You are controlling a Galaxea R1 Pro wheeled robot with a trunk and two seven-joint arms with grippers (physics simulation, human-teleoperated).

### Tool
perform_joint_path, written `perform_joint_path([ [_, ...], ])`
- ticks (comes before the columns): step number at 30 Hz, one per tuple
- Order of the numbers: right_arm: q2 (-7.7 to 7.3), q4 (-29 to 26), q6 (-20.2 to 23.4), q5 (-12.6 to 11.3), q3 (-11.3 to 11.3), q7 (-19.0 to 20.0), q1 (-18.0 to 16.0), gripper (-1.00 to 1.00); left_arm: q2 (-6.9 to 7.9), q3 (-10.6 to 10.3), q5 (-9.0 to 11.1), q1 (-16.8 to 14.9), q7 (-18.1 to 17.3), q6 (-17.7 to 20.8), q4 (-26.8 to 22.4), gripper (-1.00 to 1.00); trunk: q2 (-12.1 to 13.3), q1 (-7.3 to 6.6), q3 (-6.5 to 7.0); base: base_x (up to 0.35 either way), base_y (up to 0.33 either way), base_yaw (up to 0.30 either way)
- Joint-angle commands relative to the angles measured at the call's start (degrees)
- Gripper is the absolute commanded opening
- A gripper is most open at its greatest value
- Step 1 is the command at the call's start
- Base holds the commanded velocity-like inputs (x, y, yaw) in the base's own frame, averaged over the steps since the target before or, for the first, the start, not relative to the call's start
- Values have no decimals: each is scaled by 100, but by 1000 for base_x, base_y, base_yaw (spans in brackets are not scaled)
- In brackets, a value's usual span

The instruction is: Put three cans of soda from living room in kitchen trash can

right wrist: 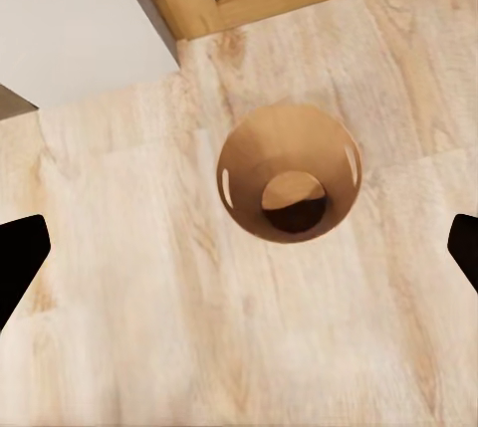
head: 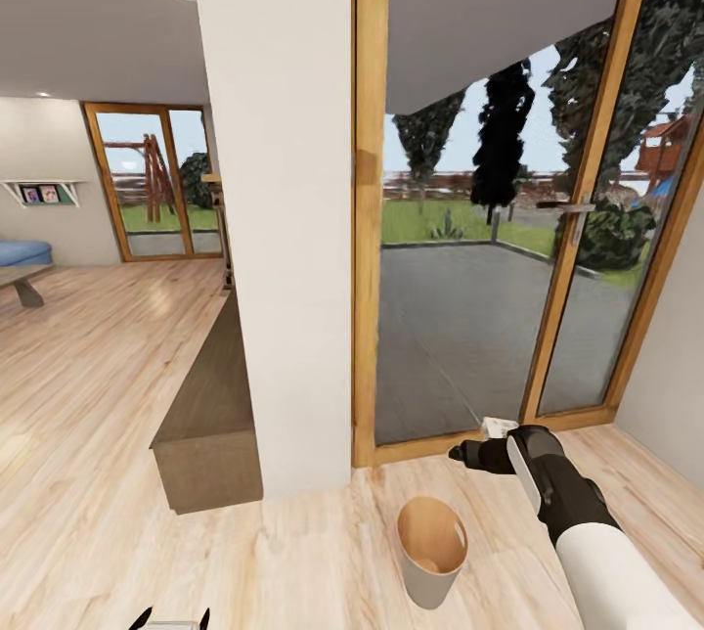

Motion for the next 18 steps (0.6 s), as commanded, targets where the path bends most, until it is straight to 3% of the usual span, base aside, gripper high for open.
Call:
perform_joint_path([
  [1,-4,-4,0,2,-3,0,0,100,0,-11,0,1,-1,0,1,100,0,0,0,264,-30,0],
  [12,-280,-8,0,-6,-17,-8,0,100,0,-27,0,2,-2,0,2,100,0,0,0,290,-88,0],
  [18,-366,4,0,-21,-25,-25,0,100,0,-14,0,1,-2,0,0,100,0,0,0,159,-50,0],
])
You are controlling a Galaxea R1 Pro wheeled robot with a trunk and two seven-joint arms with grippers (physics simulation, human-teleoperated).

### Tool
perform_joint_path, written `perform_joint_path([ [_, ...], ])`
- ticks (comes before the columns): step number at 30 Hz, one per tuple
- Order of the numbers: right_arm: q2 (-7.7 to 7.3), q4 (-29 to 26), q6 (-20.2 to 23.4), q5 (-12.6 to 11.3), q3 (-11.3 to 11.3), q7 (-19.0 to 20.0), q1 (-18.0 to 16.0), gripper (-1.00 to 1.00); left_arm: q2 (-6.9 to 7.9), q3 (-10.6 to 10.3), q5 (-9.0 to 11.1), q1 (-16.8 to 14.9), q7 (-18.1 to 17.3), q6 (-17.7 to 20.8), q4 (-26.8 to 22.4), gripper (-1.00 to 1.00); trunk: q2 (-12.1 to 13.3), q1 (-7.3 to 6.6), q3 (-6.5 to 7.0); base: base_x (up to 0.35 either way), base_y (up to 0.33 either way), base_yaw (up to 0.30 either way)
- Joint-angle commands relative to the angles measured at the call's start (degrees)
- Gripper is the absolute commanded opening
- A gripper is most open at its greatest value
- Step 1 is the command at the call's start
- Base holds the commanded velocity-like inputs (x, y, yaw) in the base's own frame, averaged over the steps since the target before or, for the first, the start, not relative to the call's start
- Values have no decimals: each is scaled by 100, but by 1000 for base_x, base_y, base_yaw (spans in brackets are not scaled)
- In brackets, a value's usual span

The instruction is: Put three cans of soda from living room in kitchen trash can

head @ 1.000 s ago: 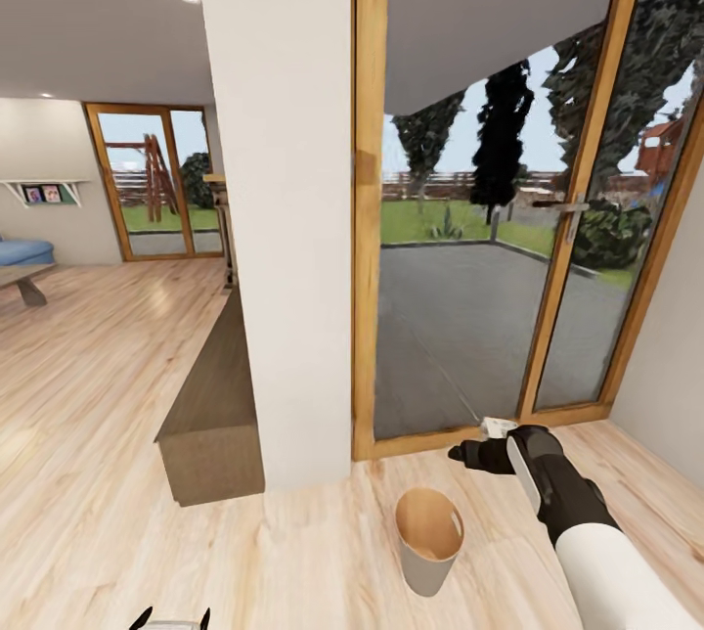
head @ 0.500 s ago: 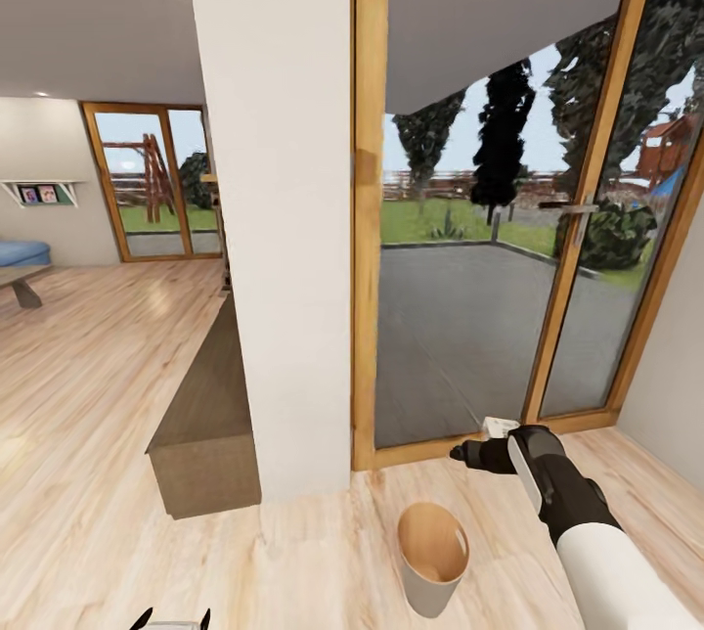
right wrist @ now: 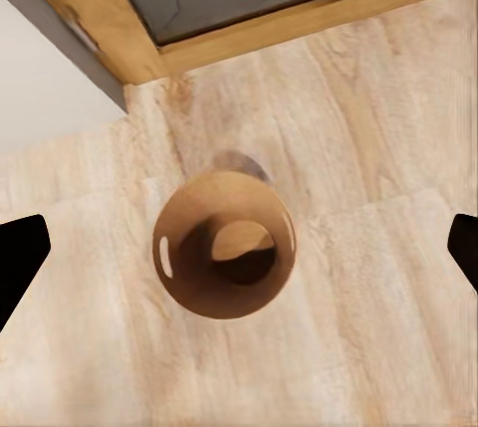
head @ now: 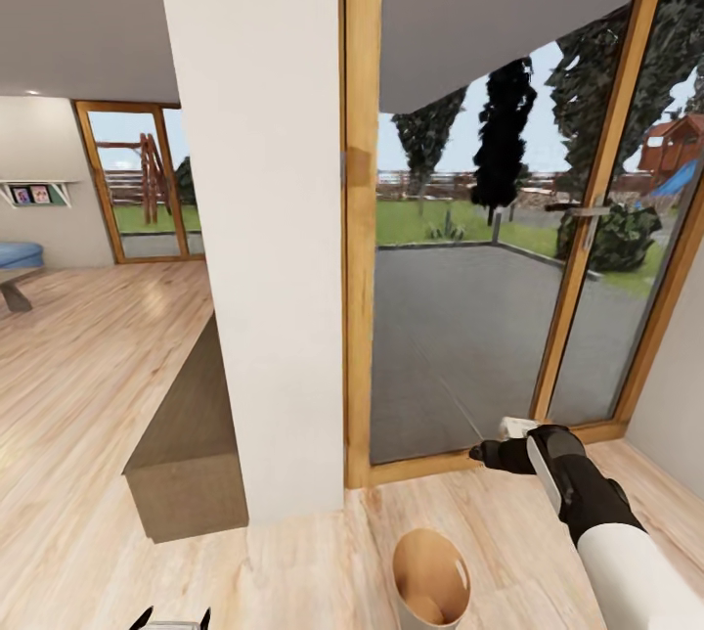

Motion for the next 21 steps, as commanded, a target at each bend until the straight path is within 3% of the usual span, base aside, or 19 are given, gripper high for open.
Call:
perform_joint_path([
  [1,-31,3,0,-9,-4,0,0,100,0,-1,0,-1,0,0,0,100,0,0,0,137,-116,0],
  [6,-170,12,0,-22,-19,-3,0,100,0,-3,0,-3,0,0,6,100,0,0,0,145,-186,0],
  [10,-176,13,0,-18,-6,-2,0,100,0,16,0,-2,-6,0,1,100,0,0,0,132,-169,0],
  [21,-142,14,0,3,28,-9,0,100,-7,32,53,1,-16,6,-6,100,0,0,0,15,-18,0],
])
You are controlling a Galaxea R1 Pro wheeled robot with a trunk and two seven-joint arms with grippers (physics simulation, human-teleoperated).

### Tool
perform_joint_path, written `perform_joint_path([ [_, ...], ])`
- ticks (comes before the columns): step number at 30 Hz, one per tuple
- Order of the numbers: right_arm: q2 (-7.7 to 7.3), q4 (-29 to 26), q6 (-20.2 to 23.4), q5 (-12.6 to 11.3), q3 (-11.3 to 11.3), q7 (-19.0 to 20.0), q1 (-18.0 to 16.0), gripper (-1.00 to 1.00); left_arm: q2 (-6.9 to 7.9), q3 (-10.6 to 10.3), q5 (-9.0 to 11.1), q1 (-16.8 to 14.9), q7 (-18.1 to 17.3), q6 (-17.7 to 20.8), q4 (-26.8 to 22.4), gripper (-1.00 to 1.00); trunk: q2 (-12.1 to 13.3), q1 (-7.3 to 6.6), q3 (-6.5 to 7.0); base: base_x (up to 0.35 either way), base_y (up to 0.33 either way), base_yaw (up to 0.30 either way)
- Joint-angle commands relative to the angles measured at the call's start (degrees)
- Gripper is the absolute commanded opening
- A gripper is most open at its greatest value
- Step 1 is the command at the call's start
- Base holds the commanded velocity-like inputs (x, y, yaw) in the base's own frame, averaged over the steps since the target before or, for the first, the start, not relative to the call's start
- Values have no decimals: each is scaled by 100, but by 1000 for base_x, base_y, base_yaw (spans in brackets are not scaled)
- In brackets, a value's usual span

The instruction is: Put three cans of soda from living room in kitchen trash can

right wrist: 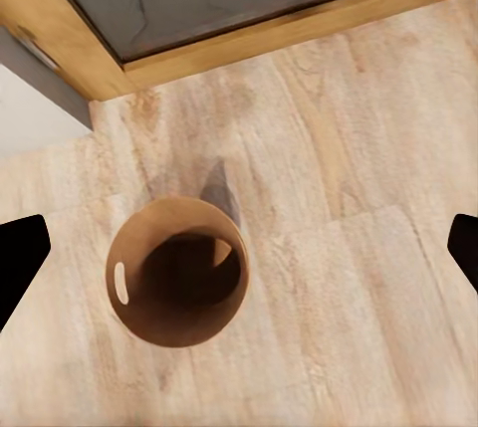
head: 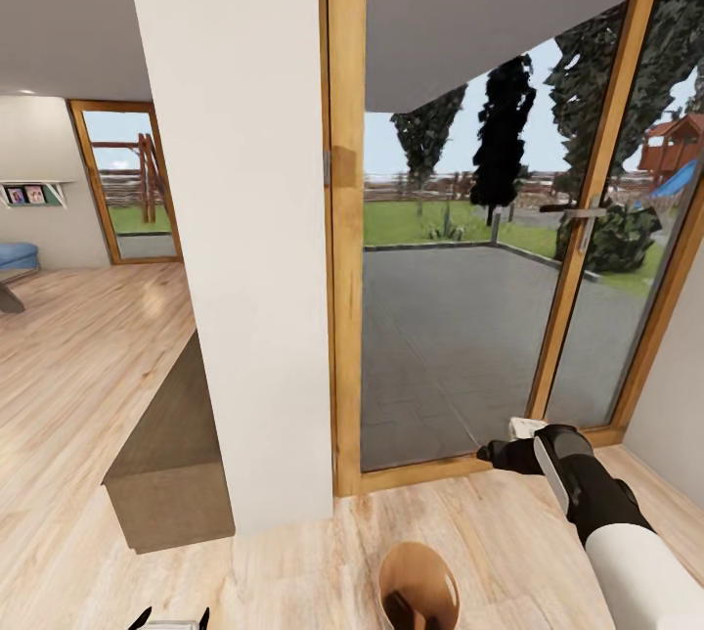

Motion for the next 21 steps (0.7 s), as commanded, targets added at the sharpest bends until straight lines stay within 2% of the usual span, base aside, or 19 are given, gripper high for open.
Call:
perform_joint_path([
  [1,0,0,0,-1,-1,1,0,100,0,-1,0,-1,4,1,-1,100,0,0,0,0,0,0],
  [8,9,11,85,-28,-10,14,-4,100,-2,-3,-8,-4,14,20,-6,100,0,0,0,0,0,0],
  [13,9,341,315,-25,37,17,-40,100,-2,-9,-21,-4,11,37,-25,100,-201,110,-90,0,0,0],
  [20,-75,1339,494,-16,132,30,-913,100,-2,-15,-39,-6,8,49,-26,100,-481,264,-215,0,0,0],
  [21,-150,1947,604,-8,192,28,-1248,100,-2,-18,-46,-9,8,52,-14,100,-521,286,-233,0,0,0],
])
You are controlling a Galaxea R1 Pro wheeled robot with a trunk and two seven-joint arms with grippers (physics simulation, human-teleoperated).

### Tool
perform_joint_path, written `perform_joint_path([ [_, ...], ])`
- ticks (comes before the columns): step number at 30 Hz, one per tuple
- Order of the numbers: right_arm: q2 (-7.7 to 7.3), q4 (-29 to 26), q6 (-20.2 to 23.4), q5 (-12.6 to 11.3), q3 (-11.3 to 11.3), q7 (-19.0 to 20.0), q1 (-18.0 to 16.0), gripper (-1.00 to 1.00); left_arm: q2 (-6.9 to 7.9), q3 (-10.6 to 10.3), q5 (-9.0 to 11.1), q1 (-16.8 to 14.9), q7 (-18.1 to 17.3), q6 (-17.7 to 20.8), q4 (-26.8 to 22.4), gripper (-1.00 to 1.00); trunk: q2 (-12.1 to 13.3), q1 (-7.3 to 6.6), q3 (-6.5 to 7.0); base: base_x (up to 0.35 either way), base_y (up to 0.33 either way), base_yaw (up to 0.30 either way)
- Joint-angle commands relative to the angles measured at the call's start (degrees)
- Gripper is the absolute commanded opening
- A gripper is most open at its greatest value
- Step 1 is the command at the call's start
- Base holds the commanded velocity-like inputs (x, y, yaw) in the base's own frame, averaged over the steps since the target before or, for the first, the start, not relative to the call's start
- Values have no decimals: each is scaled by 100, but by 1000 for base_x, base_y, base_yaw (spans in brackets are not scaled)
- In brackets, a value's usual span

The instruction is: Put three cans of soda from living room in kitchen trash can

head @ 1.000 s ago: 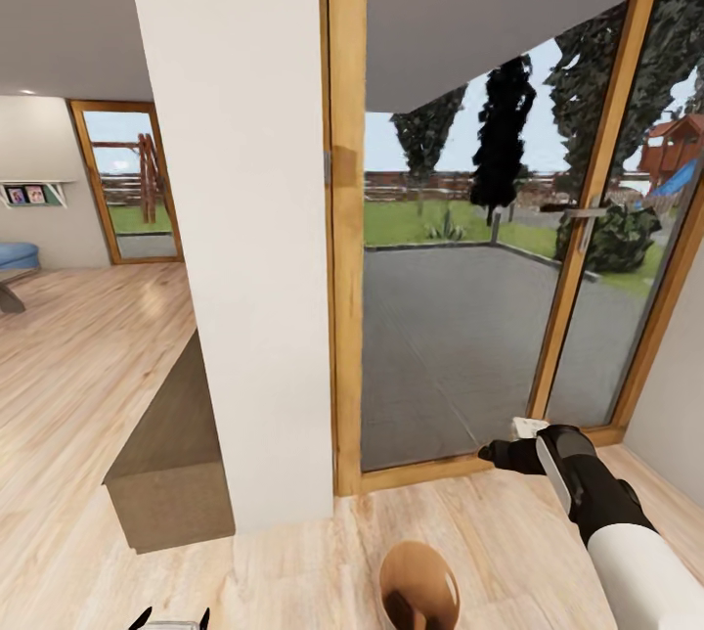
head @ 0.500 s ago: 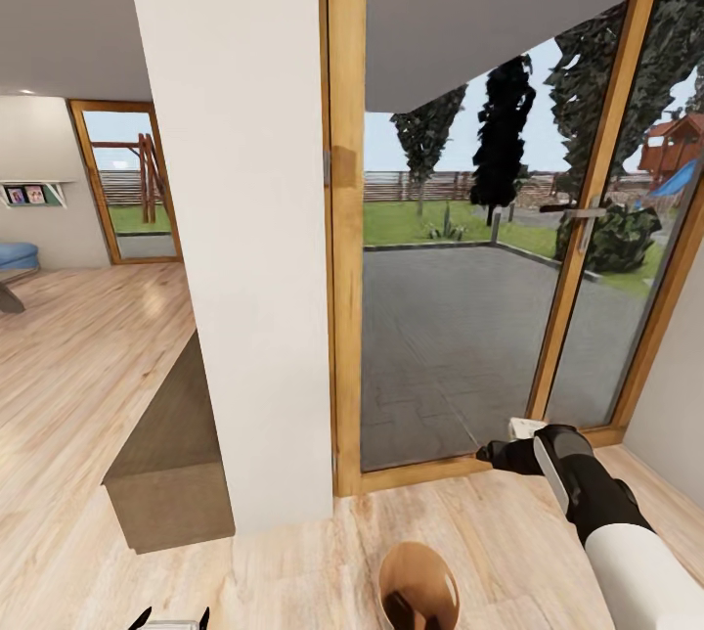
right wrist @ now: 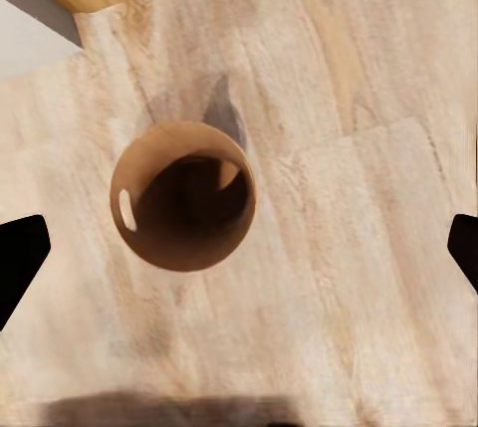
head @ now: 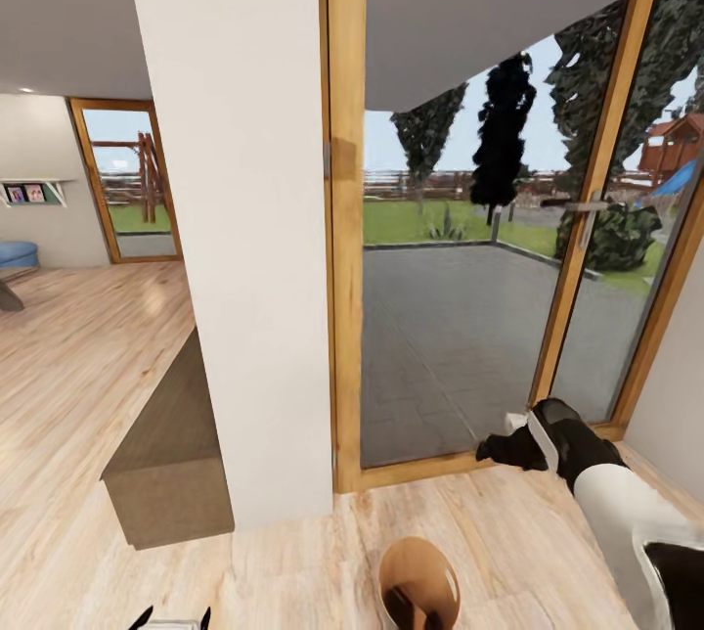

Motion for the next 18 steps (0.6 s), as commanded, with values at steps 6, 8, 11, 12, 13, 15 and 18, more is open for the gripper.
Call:
perform_joint_path([
  [6,-96,837,165,106,333,-15,-677,100,0,-3,-6,-3,0,2,14,100,-242,132,-109,0,0,0],
  [8,-103,901,205,149,375,-20,-737,100,0,-3,-7,-3,0,3,16,100,-323,176,-145,0,0,0],
  [11,-113,990,325,212,437,-27,-815,100,0,-3,-13,-4,0,3,19,100,-443,242,-198,0,0,0],
  [12,-114,997,335,216,443,-27,-821,100,0,-3,-12,-4,0,3,20,100,-483,264,-216,0,0,0],
  [13,-114,1005,343,220,447,-28,-826,100,0,-3,-13,-4,-2,3,20,100,-523,286,-234,0,0,0],
  [15,-114,1025,355,225,454,-28,-831,100,0,-3,-11,-4,-1,3,20,100,-603,330,-270,0,0,0],
  [18,-114,1063,365,232,460,-29,-837,100,0,-5,-13,-4,-4,3,21,100,-724,396,-324,0,0,0],
])
